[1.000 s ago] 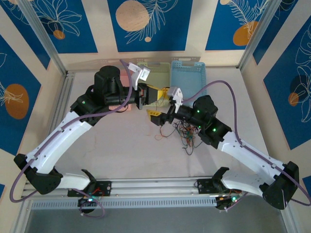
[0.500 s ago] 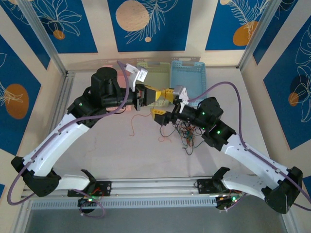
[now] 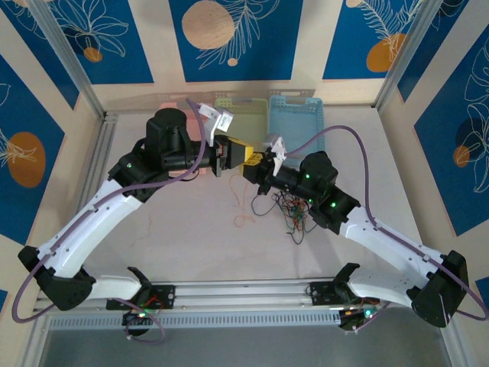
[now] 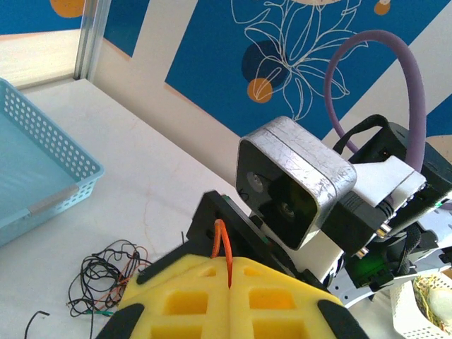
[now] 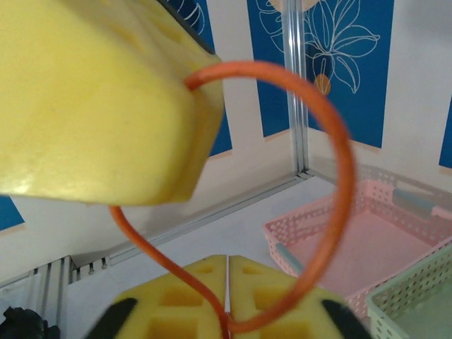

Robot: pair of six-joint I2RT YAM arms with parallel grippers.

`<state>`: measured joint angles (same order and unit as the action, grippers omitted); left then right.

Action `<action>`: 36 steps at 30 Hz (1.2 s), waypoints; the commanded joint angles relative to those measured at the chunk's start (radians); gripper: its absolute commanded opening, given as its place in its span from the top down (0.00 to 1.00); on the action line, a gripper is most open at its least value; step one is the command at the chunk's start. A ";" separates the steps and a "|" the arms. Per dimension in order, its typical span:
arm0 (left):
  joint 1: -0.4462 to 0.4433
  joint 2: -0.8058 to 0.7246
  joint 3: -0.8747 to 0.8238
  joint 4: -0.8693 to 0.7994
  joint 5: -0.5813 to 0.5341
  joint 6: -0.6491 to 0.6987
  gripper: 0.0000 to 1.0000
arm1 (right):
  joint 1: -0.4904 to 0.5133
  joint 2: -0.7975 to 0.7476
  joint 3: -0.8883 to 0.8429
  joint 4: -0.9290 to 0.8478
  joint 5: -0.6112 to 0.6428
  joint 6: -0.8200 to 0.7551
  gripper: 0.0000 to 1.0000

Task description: Untangle the cables

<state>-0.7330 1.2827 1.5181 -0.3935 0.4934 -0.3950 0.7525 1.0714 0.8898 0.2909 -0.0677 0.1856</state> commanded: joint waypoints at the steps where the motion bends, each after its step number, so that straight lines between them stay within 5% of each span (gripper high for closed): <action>1: 0.010 -0.040 -0.017 0.018 -0.023 -0.010 0.73 | -0.015 -0.020 0.033 -0.025 0.056 0.001 1.00; 4: 0.009 -0.073 -0.022 -0.009 -0.076 0.012 0.39 | -0.056 -0.036 0.038 -0.058 0.063 0.008 1.00; 8: 0.010 -0.150 -0.032 -0.100 -0.243 0.060 0.09 | -0.165 -0.038 0.071 -0.083 0.047 0.057 1.00; 17: 0.010 -0.465 -0.258 -0.316 -0.538 0.116 0.00 | -0.370 0.111 0.360 -0.131 0.026 0.127 1.00; 26: 0.009 -0.662 -0.389 -0.587 -0.661 0.085 0.01 | -0.469 0.369 0.717 -0.202 0.173 0.102 1.00; 36: 0.010 -0.719 -0.522 -0.595 -0.699 0.081 0.02 | -0.530 0.596 0.947 -0.231 0.284 0.055 1.00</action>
<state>-0.7330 0.5724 1.0267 -0.9810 -0.1806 -0.3080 0.2317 1.6413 1.7912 0.0731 0.1493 0.2710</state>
